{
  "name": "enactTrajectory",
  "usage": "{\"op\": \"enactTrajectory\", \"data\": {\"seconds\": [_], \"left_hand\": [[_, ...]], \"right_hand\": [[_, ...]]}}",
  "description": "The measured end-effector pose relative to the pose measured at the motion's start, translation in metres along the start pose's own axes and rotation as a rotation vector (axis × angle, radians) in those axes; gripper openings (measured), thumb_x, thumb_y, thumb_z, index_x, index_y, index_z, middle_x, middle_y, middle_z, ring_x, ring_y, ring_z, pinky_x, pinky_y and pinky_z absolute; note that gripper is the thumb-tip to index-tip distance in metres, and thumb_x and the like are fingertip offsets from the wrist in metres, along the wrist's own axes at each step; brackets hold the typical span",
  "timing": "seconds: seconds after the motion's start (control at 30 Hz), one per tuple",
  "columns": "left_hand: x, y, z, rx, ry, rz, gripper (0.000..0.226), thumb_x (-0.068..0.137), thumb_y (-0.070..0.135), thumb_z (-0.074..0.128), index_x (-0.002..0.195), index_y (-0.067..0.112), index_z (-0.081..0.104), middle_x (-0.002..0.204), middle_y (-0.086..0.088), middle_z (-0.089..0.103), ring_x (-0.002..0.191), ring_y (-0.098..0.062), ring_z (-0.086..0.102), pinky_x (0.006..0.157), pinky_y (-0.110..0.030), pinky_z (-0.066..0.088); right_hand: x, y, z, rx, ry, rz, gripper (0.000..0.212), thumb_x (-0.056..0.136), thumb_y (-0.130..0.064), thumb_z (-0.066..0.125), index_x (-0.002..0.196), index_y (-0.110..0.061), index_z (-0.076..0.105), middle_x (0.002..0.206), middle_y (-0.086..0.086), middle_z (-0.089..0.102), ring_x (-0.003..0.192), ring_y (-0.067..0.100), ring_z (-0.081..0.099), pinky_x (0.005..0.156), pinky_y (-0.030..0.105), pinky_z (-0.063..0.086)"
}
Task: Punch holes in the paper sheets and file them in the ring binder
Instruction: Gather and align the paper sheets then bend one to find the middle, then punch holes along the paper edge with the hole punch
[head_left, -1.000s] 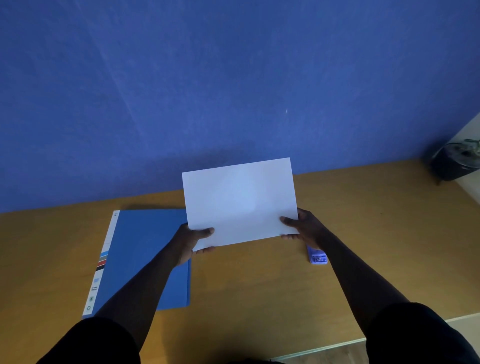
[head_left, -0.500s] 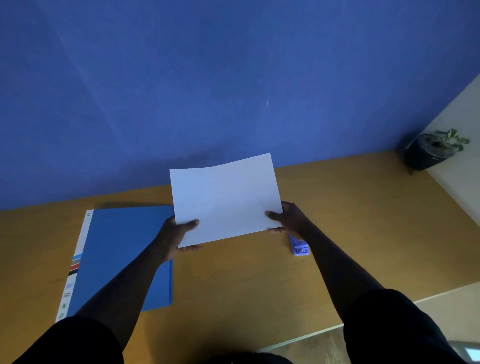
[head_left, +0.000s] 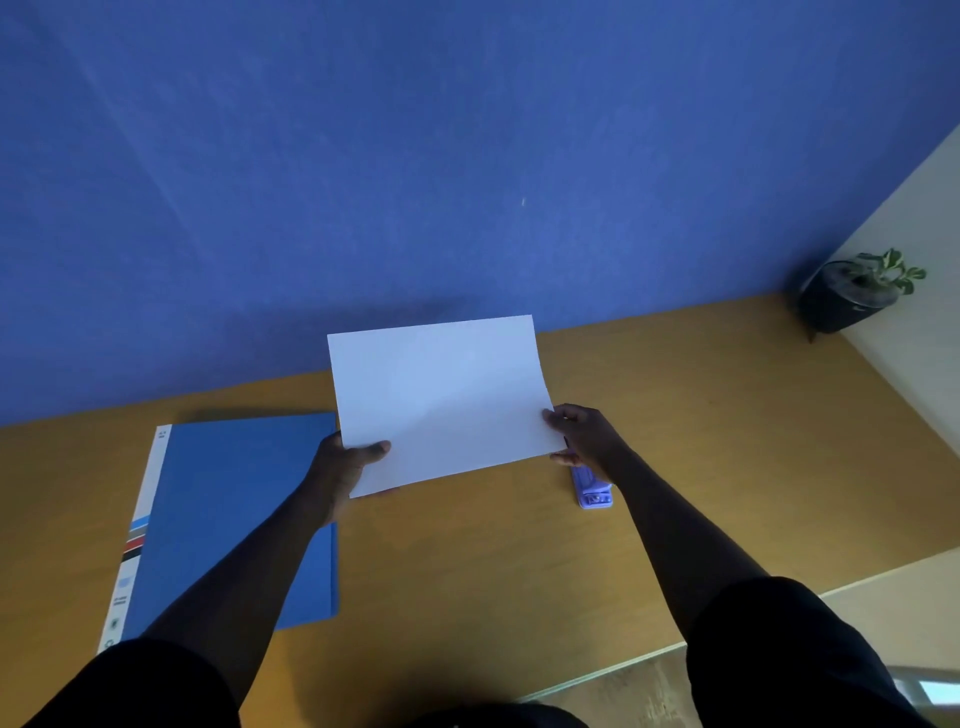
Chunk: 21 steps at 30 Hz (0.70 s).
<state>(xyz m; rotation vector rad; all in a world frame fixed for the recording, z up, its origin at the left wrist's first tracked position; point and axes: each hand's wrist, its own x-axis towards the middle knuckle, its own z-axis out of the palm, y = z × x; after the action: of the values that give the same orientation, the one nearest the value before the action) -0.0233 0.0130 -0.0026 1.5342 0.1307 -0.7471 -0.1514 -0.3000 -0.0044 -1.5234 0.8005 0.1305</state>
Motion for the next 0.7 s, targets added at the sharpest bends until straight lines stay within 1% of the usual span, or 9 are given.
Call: {"op": "enactTrajectory", "data": {"seconds": [0.1, 0.2, 0.3, 0.4, 0.47, 0.5, 0.57, 0.63, 0.7], "left_hand": [[0.003, -0.002, -0.004, -0.013, 0.032, 0.014, 0.037, 0.081, 0.004, 0.072, 0.116, 0.01, 0.063, 0.113, -0.013, 0.066, 0.102, -0.038, 0.062, 0.074, -0.061, 0.056], [0.006, -0.007, -0.009, -0.007, 0.064, 0.03, 0.034, 0.08, 0.006, 0.074, 0.112, 0.014, 0.066, 0.113, -0.011, 0.069, 0.106, -0.037, 0.062, 0.088, -0.062, 0.052], [0.008, -0.01, -0.012, -0.015, 0.081, 0.041, 0.036, 0.079, 0.007, 0.076, 0.113, 0.014, 0.067, 0.115, -0.011, 0.069, 0.109, -0.037, 0.062, 0.093, -0.06, 0.05], [0.005, -0.009, -0.012, -0.023, 0.086, 0.051, 0.036, 0.079, 0.004, 0.074, 0.113, 0.013, 0.066, 0.116, -0.012, 0.069, 0.109, -0.035, 0.062, 0.095, -0.058, 0.049], [0.003, -0.009, -0.011, -0.023, 0.092, 0.056, 0.034, 0.08, 0.003, 0.073, 0.111, 0.014, 0.066, 0.116, -0.013, 0.068, 0.108, -0.035, 0.062, 0.095, -0.057, 0.049], [0.002, -0.009, -0.012, -0.026, 0.099, 0.058, 0.034, 0.081, 0.002, 0.072, 0.112, 0.013, 0.066, 0.116, -0.013, 0.068, 0.108, -0.035, 0.062, 0.096, -0.056, 0.049], [0.0, -0.009, -0.014, -0.032, 0.112, 0.069, 0.036, 0.081, 0.0, 0.071, 0.114, 0.011, 0.065, 0.117, -0.014, 0.068, 0.109, -0.035, 0.062, 0.097, -0.054, 0.048], [-0.001, -0.009, -0.016, -0.033, 0.12, 0.076, 0.036, 0.081, 0.0, 0.071, 0.114, 0.011, 0.065, 0.118, -0.014, 0.068, 0.11, -0.035, 0.062, 0.099, -0.054, 0.047], [-0.004, -0.01, -0.019, -0.036, 0.13, 0.08, 0.036, 0.08, 0.0, 0.072, 0.114, 0.012, 0.065, 0.117, -0.013, 0.068, 0.109, -0.035, 0.062, 0.099, -0.055, 0.047]], "right_hand": [[0.009, 0.013, -0.013, -0.124, 0.204, -0.01, 0.023, 0.093, -0.025, 0.061, 0.105, -0.008, 0.069, 0.1, 0.008, 0.073, 0.081, 0.019, 0.068, 0.073, 0.031, 0.055], [0.014, 0.029, -0.028, -0.56, 0.364, 0.018, 0.028, 0.087, -0.03, 0.064, 0.108, -0.012, 0.068, 0.111, 0.004, 0.07, 0.1, 0.023, 0.064, 0.076, 0.025, 0.042], [0.015, 0.05, -0.036, -0.681, 0.378, 0.112, 0.046, 0.085, -0.033, 0.068, 0.12, -0.006, 0.057, 0.116, 0.01, 0.064, 0.106, 0.029, 0.061, 0.072, 0.028, 0.042], [0.02, 0.068, -0.037, -0.743, 0.405, 0.254, 0.053, 0.079, -0.043, 0.066, 0.113, -0.004, 0.054, 0.111, 0.014, 0.061, 0.098, 0.033, 0.061, 0.074, 0.037, 0.051], [0.024, 0.075, -0.037, -0.766, 0.387, 0.277, 0.044, 0.081, -0.04, 0.062, 0.103, -0.002, 0.058, 0.1, 0.013, 0.062, 0.086, 0.029, 0.063, 0.067, 0.032, 0.052], [0.024, 0.075, -0.035, -0.778, 0.365, 0.263, 0.038, 0.083, -0.037, 0.06, 0.097, -0.002, 0.06, 0.091, 0.011, 0.063, 0.076, 0.025, 0.061, 0.059, 0.027, 0.047], [0.021, 0.071, -0.031, -0.82, 0.328, 0.23, 0.027, 0.087, -0.032, 0.058, 0.088, -0.004, 0.06, 0.073, 0.004, 0.058, 0.06, 0.015, 0.053, 0.047, 0.024, 0.034], [0.017, 0.066, -0.026, -0.844, 0.304, 0.211, 0.023, 0.09, -0.029, 0.056, 0.086, -0.007, 0.058, 0.065, 0.0, 0.052, 0.059, 0.014, 0.05, 0.047, 0.024, 0.031], [0.013, 0.06, -0.019, -0.859, 0.276, 0.175, 0.023, 0.093, -0.029, 0.054, 0.087, -0.007, 0.057, 0.064, -0.001, 0.052, 0.066, 0.019, 0.054, 0.049, 0.023, 0.031]]}}
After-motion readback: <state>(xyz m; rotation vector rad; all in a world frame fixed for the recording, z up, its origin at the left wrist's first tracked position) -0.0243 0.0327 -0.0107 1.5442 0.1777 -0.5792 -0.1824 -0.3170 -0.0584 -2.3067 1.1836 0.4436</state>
